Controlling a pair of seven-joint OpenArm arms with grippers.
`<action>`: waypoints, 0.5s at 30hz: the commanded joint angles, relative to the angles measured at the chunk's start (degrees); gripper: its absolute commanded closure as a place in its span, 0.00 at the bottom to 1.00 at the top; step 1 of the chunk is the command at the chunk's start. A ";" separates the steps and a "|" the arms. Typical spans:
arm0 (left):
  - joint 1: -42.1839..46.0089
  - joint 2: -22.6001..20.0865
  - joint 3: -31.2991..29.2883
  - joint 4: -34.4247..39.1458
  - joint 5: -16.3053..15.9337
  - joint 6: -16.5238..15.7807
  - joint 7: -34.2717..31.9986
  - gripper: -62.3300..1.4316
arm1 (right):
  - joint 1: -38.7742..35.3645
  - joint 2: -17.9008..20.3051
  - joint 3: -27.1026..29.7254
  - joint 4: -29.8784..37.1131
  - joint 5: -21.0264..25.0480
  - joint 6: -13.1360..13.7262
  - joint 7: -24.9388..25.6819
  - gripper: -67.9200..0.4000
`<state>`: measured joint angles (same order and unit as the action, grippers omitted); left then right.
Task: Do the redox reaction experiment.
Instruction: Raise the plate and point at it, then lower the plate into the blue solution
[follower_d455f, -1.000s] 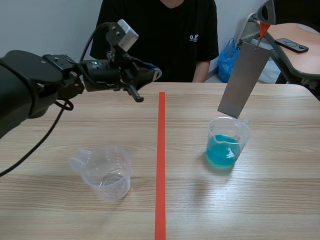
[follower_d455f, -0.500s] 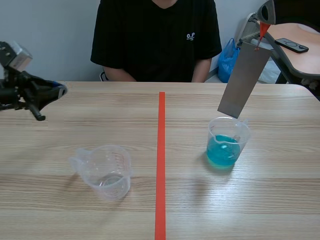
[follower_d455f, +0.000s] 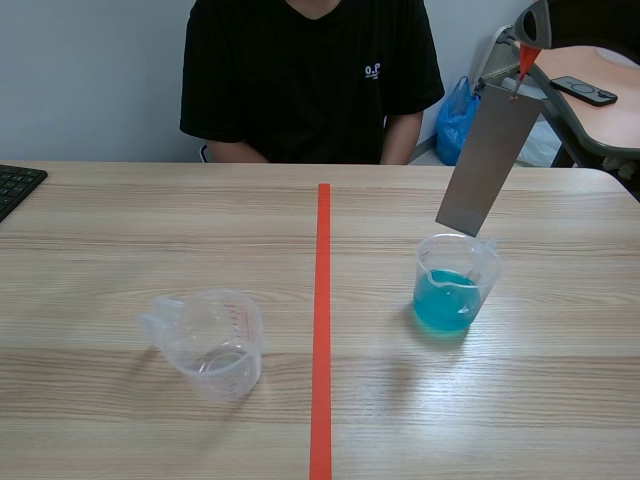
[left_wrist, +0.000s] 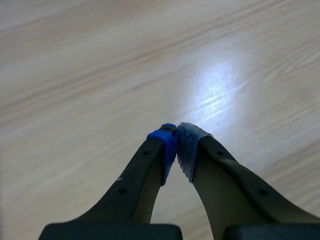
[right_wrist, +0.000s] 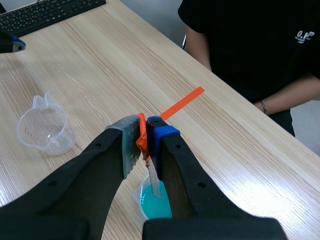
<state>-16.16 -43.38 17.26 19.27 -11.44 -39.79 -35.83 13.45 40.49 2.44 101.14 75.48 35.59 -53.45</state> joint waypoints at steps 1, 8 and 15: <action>1.90 -1.03 -2.40 2.84 -0.37 -0.09 -0.83 0.93 | 0.66 0.76 0.48 0.44 0.83 -0.20 0.68 0.98; 18.78 -1.38 -15.52 12.68 -0.28 -0.09 -3.39 0.93 | 0.48 0.76 0.48 0.44 0.57 -0.20 0.63 0.98; 35.30 1.70 -29.38 25.68 2.47 -0.09 -2.80 0.93 | -0.15 0.76 0.48 0.42 -0.31 -0.15 0.70 0.98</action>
<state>19.18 -42.48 -11.49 44.60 -9.28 -39.79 -38.02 13.26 40.49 2.44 101.14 75.44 35.59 -53.43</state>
